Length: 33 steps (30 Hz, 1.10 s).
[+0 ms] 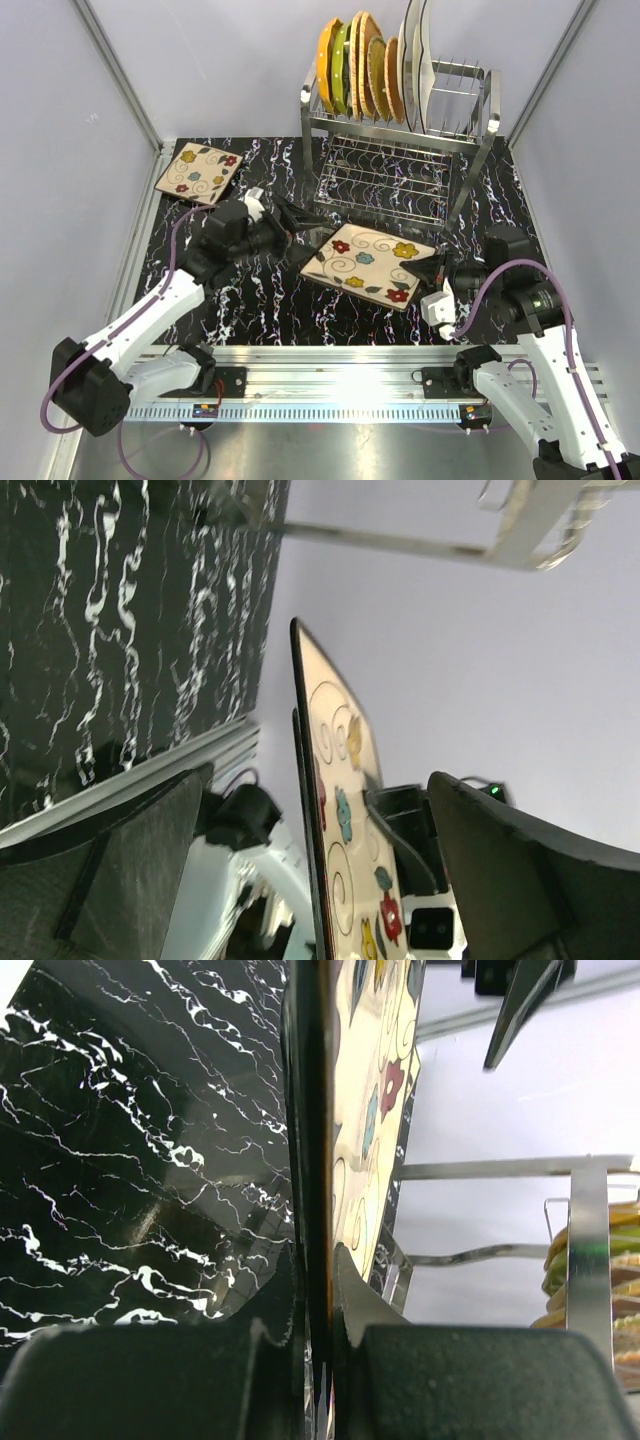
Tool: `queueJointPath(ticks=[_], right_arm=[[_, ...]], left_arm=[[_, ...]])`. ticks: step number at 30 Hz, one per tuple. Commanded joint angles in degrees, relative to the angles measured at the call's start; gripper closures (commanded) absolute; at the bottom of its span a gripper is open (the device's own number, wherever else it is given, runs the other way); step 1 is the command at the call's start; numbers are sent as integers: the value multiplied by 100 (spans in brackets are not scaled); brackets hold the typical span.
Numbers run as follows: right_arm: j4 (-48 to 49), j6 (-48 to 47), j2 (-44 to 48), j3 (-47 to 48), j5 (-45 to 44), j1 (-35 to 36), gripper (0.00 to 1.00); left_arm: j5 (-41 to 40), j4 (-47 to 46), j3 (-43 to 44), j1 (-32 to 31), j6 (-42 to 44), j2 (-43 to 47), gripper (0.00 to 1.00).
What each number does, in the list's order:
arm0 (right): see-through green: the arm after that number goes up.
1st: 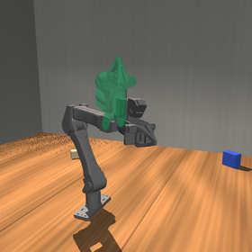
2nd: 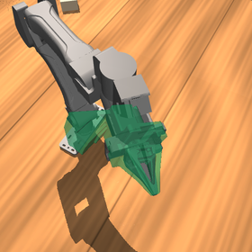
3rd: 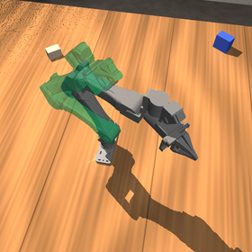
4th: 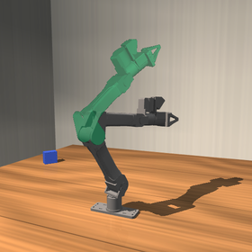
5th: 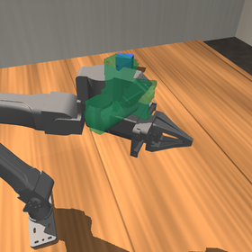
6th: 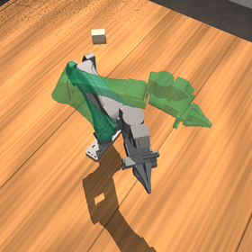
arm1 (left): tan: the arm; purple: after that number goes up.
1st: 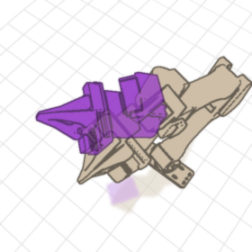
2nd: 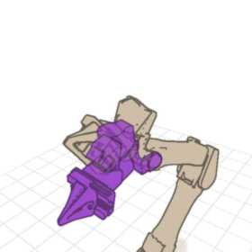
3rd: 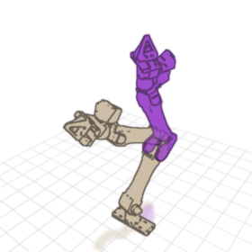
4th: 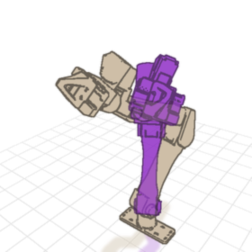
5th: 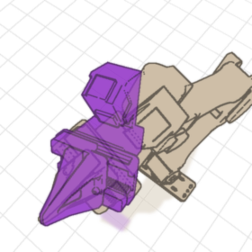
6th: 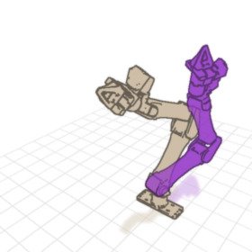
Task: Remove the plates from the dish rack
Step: Pass the plate from the right arm to the left
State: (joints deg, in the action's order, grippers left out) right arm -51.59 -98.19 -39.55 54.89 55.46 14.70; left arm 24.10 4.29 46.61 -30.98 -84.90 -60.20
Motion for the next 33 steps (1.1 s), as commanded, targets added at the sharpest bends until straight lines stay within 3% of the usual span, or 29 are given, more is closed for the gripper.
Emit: queueJointPath(ticks=[1,12,19,26,30,31,33], right_arm=[[756,-894,140,66,922,86,100],[826,-1413,79,-128,879,244,100],[826,-1466,132,-233,844,332,100],[782,-1457,176,-260,791,376,100],[747,-1448,211,-304,782,385,100],[721,-1448,237,-304,773,393,100],[695,-1457,298,-356,756,393,100]], left_arm=[[674,-130,322,-188,465,-245,1],[1448,-192,524,-611,1327,-659,11],[1782,-245,481,-655,1556,-730,31],[2063,-350,445,-672,1722,-800,58],[2406,-333,437,-690,1907,-931,81],[2572,-350,437,-690,1968,-984,97],[2696,-368,419,-690,2048,-1002,100]])
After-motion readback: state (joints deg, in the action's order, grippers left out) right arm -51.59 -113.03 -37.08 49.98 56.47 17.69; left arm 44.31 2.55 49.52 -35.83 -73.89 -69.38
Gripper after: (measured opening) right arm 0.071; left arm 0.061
